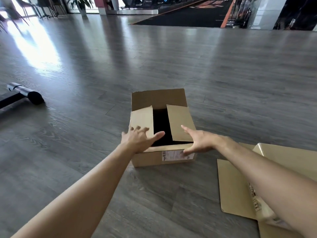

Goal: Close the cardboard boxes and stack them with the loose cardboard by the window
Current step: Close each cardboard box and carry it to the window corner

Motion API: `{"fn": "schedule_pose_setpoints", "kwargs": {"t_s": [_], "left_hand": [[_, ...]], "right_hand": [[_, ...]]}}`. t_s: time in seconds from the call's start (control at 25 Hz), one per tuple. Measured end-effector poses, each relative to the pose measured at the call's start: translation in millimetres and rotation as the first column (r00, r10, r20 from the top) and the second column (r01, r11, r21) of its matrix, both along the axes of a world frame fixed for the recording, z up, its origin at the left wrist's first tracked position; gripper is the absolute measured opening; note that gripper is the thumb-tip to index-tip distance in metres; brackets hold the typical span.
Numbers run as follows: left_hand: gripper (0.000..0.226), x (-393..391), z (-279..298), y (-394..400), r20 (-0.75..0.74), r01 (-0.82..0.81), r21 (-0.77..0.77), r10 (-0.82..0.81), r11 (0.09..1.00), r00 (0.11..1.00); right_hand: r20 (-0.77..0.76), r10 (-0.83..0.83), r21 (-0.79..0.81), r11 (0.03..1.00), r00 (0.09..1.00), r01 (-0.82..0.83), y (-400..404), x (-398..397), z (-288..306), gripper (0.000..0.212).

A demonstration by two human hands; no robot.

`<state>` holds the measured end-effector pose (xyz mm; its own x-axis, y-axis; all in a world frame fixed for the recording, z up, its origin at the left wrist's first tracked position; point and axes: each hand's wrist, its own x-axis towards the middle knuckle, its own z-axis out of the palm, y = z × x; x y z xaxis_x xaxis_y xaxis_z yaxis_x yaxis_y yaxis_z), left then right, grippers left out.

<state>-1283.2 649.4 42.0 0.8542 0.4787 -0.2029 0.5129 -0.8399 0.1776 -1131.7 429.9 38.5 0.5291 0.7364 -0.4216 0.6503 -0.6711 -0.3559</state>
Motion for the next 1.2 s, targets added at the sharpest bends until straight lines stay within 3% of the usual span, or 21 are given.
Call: {"fn": "schedule_pose_setpoints", "kwargs": {"t_s": [0.12, 0.28, 0.48, 0.76, 1.2], "left_hand": [[0.118, 12.5, 27.4, 13.2, 0.187, 0.023, 0.095, -0.040, 0.995, 0.982], [0.111, 25.7, 29.9, 19.3, 0.285, 0.027, 0.218, -0.090, 0.976, 0.954], [0.096, 35.7, -2.0, 35.4, 0.346, -0.068, 0.234, -0.017, 0.970, 0.938], [0.085, 38.8, -53.6, 59.3, 0.350, -0.068, 0.141, 0.014, 0.988, 0.937], [0.079, 52.1, -104.7, 69.7, 0.167, -0.020, 0.029, 0.015, 0.999, 0.986]], "right_hand": [[0.025, -0.077, 0.122, 0.990, 0.997, 0.073, 6.3, 14.9, 19.6, 0.139], [0.184, -0.200, 0.282, 0.949, 0.962, 0.143, 21.5, 25.2, 23.2, 0.128], [0.469, -0.284, 0.274, 0.947, 0.836, 0.168, 40.1, 32.9, -2.5, 0.116], [0.341, -0.403, 0.296, 0.904, 0.849, 0.309, 52.1, 51.0, -50.0, 0.105], [0.223, -0.440, 0.248, 0.888, 0.870, 0.386, 61.3, 64.5, -109.3, 0.101]]}}
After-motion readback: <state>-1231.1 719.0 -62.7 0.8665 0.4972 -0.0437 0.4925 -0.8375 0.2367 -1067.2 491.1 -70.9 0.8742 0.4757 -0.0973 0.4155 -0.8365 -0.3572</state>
